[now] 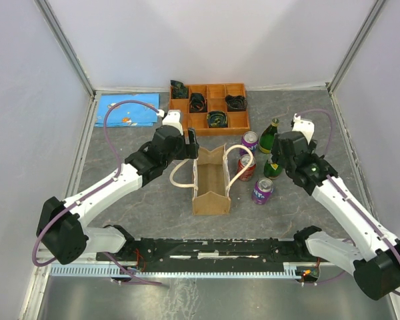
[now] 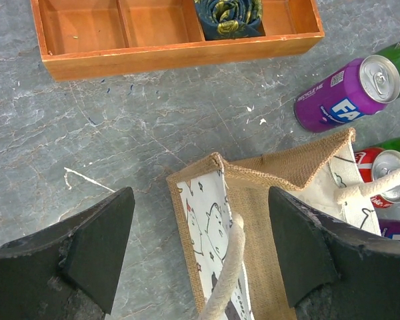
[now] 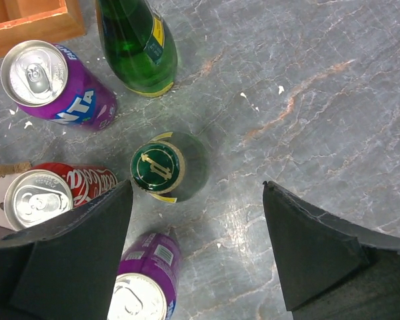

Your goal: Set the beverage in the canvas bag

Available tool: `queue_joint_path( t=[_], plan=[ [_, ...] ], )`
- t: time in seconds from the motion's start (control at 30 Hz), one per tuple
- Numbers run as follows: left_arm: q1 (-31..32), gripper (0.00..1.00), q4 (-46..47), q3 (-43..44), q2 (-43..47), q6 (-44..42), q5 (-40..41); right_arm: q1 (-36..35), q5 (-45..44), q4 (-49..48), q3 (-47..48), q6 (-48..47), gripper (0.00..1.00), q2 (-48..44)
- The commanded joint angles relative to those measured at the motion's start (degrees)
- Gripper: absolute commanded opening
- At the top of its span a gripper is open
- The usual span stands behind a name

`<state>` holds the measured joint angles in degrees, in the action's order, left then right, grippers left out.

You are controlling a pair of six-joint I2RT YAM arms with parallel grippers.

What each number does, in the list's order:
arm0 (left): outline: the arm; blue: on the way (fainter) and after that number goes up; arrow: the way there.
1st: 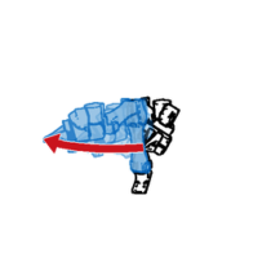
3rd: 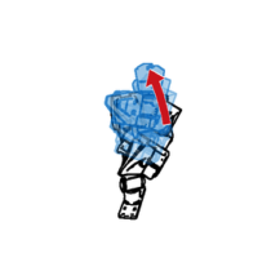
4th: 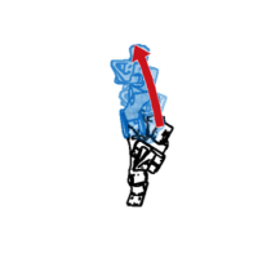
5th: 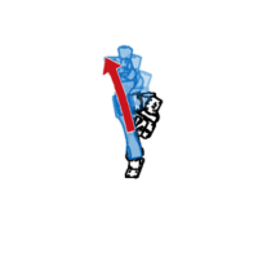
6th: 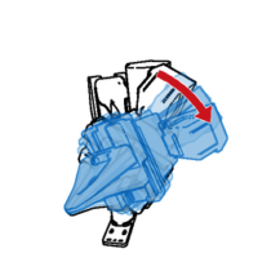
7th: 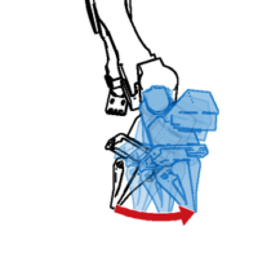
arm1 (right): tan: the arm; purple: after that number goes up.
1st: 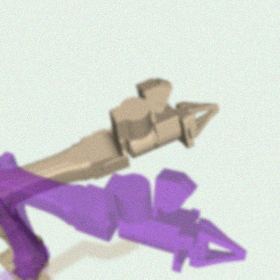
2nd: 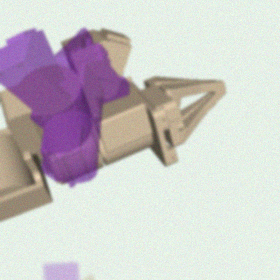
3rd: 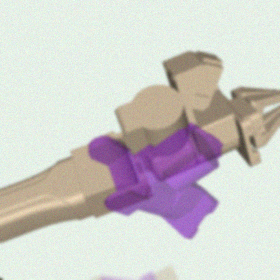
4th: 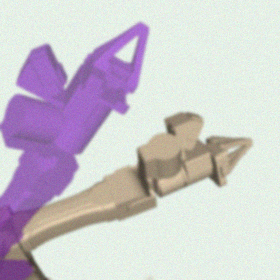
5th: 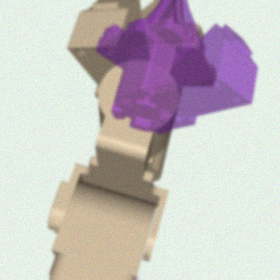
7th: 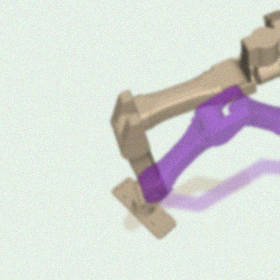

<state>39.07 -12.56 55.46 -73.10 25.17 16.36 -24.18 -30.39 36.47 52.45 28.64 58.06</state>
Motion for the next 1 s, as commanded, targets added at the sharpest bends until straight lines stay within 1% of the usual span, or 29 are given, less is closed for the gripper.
queue_joint_path(
  t=[0.0, 0.17, 0.57, 0.83, 0.97],
  plan=[
    [-0.1, 0.87, 3.9, -0.8, 2.0, -2.9, 0.2, -2.4, -5.2, -11.2, -3.2, -0.2, 0.87, -1.2],
    [-0.1, 0.87, 4.3, -1.7, 2.2, -3.2, 0.1, -4.0, -7.3, -16.2, -6.3, -1.2, 0.87, -0.7],
    [-0.1, 0.87, 6.4, -2.9, 0.8, -3.8, -0.3, -4.3, -12.4, -26.9, -13.6, -1.6, 0.87, -1.1],
    [-0.1, 0.87, 6.8, -2.6, -0.6, -3.9, -1.4, -4.3, -13.3, -31.7, -15.6, -2.3, 0.86, 0.7],
    [-0.1, 0.87, 6.8, -2.3, -1.1, -3.9, -2.2, -4.3, -13.5, -32.4, -16.2, -1.6, 0.85, 1.5]
  ],
)
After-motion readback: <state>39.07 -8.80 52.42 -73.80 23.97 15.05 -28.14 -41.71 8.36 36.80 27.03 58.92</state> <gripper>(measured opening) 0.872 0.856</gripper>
